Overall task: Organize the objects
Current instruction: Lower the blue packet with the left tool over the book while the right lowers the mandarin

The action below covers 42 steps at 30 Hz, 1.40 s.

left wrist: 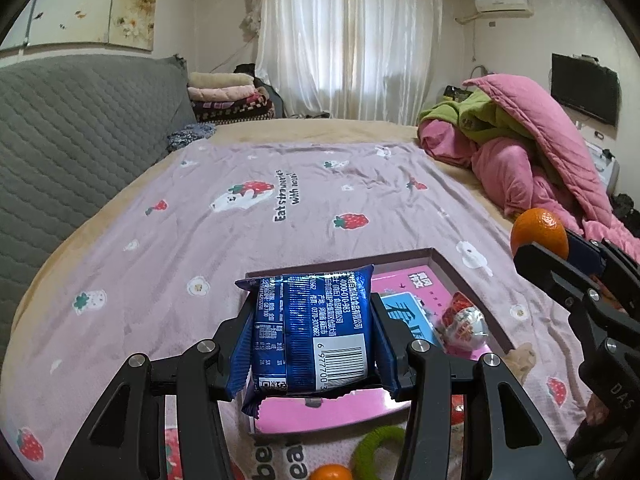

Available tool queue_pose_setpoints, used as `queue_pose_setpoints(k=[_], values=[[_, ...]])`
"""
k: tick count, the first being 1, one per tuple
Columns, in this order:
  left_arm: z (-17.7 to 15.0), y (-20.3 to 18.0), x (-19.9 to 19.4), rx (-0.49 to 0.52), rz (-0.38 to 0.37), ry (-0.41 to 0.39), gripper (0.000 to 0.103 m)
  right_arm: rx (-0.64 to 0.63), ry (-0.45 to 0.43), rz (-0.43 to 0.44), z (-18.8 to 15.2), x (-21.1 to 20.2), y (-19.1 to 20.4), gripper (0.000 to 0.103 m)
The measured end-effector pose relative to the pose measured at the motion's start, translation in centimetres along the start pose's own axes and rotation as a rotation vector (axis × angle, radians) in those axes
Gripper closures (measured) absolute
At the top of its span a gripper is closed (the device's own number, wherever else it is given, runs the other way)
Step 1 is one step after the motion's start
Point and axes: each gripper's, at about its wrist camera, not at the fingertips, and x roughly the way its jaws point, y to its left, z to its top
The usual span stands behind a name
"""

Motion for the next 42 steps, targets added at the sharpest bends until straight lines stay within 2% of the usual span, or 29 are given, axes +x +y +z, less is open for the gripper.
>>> queue_pose_setpoints(k=[7, 18, 42], values=[[0.2, 0.5, 1.3, -0.004, 0.009, 0.007, 0.051, 0.014, 0.032, 0.002, 0.1, 1.4, -0.1, 0.065], [-1.7, 0.9, 4.7, -0.014, 0.014, 0.079, 0.051, 0.034, 0.129, 0.009, -2.8, 4.7, -0.9, 0.065], [-4.6, 1.1, 7.6, -0.017, 0.020, 0.178, 0.051, 0.013, 0.205, -0.002, -4.7, 6.8, -0.9, 0.065]])
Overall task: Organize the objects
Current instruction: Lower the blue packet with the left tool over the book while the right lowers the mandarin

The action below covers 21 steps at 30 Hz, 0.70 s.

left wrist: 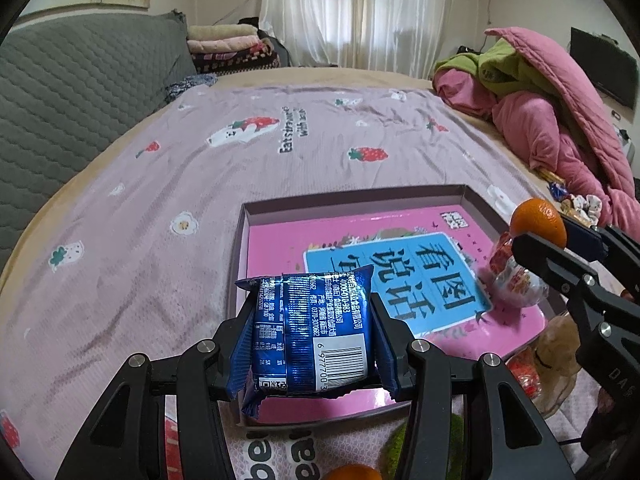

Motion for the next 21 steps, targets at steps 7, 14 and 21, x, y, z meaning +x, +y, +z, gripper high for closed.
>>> queue_pose_setpoints(k=[7, 14, 21], values=[[-0.5, -0.2, 1.1, 0.011, 0.014, 0.030, 0.051, 0.014, 0.048, 0.001, -0.6, 0.9, -0.1, 0.065], [-1.0, -0.1, 1.8, 0.016, 0.027, 0.054, 0.051, 0.013, 0.079, -0.005, -1.2, 1.5, -0.1, 0.065], [-1.5, -0.2, 2.5, 0.022, 0.028, 0.076, 0.051, 0.016, 0.105, 0.004, -1.6, 2.0, -0.1, 0.065]])
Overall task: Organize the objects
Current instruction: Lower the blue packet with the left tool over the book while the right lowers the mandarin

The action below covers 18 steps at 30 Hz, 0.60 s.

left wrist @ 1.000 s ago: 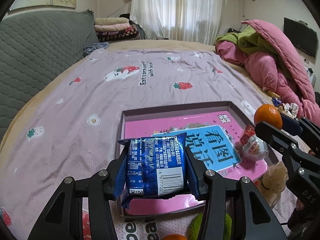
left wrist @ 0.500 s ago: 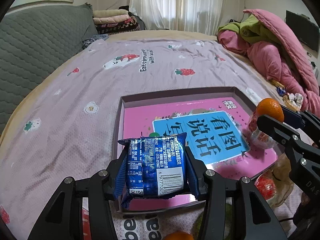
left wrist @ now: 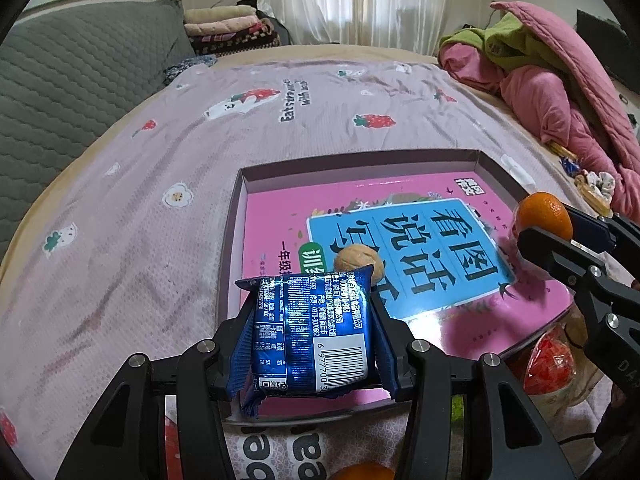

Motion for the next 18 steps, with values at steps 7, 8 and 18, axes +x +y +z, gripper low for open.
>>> queue_pose_setpoints(k=[7, 8, 18], values=[[-0.3, -0.3, 0.3, 0.003, -0.010, 0.011, 0.051, 0.001, 0.026, 0.005, -0.4, 0.7, 0.2, 0.065], [-0.3, -0.3, 0.4, 0.004, -0.011, 0.012, 0.051, 0.002, 0.029, 0.006, -0.5, 0.8, 0.2, 0.065], [-0.5, -0.8, 1.0, 0.016, -0.027, 0.025, 0.051, 0.018, 0.067, 0.024, -1.0, 1.7, 0.0, 0.065]])
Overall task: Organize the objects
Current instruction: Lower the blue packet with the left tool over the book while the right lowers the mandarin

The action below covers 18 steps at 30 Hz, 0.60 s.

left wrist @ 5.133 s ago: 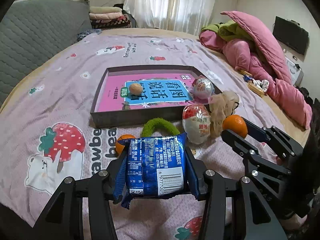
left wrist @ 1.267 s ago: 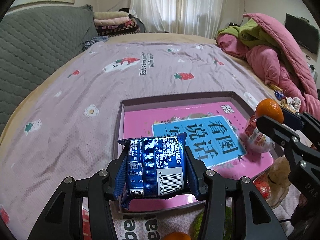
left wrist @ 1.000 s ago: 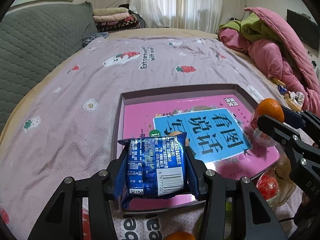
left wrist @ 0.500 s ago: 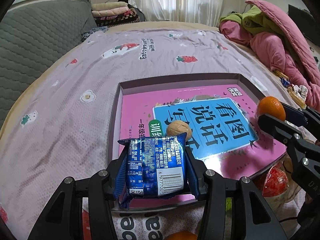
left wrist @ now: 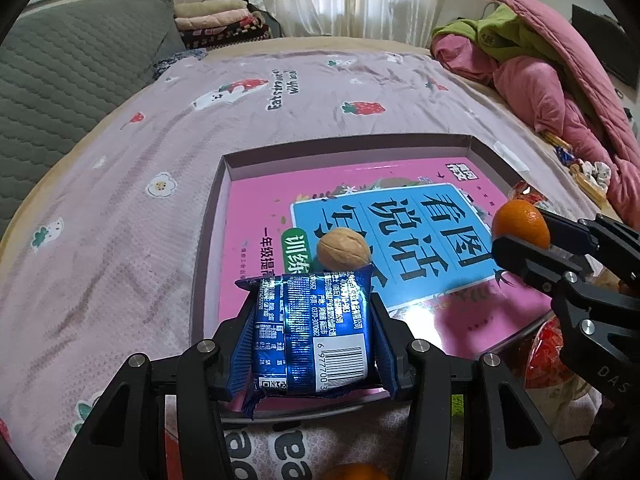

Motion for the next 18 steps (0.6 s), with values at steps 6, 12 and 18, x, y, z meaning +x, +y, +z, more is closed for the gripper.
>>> queue_pose_setpoints(k=[6, 12, 18], values=[[0.0, -0.1, 0.3, 0.000, -0.002, 0.003, 0.051, 0.005, 0.019, 0.004, -0.3, 0.5, -0.2, 0.065], [-0.1, -0.2, 0.5, -0.010, -0.016, 0.012, 0.051, 0.007, 0.044, -0.005, -0.4, 1.1, -0.3, 0.065], [-0.1, -0.2, 0.9, -0.009, -0.016, 0.017, 0.051, 0.010, 0.071, -0.005, -0.6, 1.7, -0.3, 0.065]])
